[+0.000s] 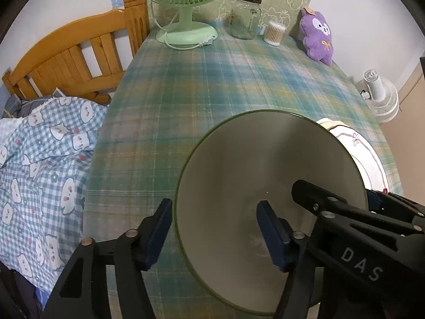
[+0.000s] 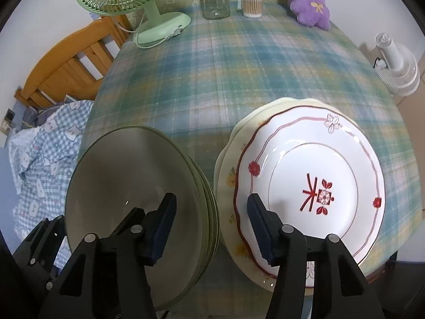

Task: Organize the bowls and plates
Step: 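Close both grippers on the rim of the stacked bowls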

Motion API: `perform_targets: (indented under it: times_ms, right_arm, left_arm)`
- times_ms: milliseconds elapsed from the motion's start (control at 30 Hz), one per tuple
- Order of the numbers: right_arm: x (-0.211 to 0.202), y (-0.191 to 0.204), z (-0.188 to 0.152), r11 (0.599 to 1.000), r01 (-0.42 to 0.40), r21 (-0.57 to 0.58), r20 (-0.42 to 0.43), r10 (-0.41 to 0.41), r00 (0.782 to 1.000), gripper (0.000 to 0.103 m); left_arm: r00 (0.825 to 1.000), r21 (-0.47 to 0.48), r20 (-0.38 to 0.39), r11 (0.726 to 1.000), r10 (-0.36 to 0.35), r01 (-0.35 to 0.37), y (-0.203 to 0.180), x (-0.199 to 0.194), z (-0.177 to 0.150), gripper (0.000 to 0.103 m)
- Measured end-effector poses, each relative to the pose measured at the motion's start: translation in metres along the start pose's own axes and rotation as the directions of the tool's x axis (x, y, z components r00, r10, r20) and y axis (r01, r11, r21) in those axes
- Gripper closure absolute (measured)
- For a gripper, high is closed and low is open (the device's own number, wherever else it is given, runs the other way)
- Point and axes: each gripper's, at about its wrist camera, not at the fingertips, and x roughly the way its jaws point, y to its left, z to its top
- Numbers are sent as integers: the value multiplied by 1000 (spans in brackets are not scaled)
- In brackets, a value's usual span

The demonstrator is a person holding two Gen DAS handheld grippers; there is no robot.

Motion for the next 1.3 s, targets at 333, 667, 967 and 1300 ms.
perform_targets:
  times_ms: [333, 667, 967, 1300]
  right_arm:
    - [4, 7, 2, 1000, -22, 3, -10, 22, 1000, 69]
    - [8, 6, 0, 1000, -23, 12, -12, 23, 1000, 68]
    - [0, 5, -3, 999, -32, 31, -47, 33, 998, 68]
    - [-36, 0, 3, 999, -21, 46, 14, 21, 1000, 68]
  left_arm:
    - [1000, -10, -4, 1000, -18, 18, 3, 2, 5, 55]
    - [1000, -4, -10, 1000, -25, 25, 2, 6, 2, 60]
    - [999, -24, -15, 999, -40, 40, 4, -2, 0, 62]
    - [998, -3, 36, 998, -56, 56, -6, -31, 7, 63]
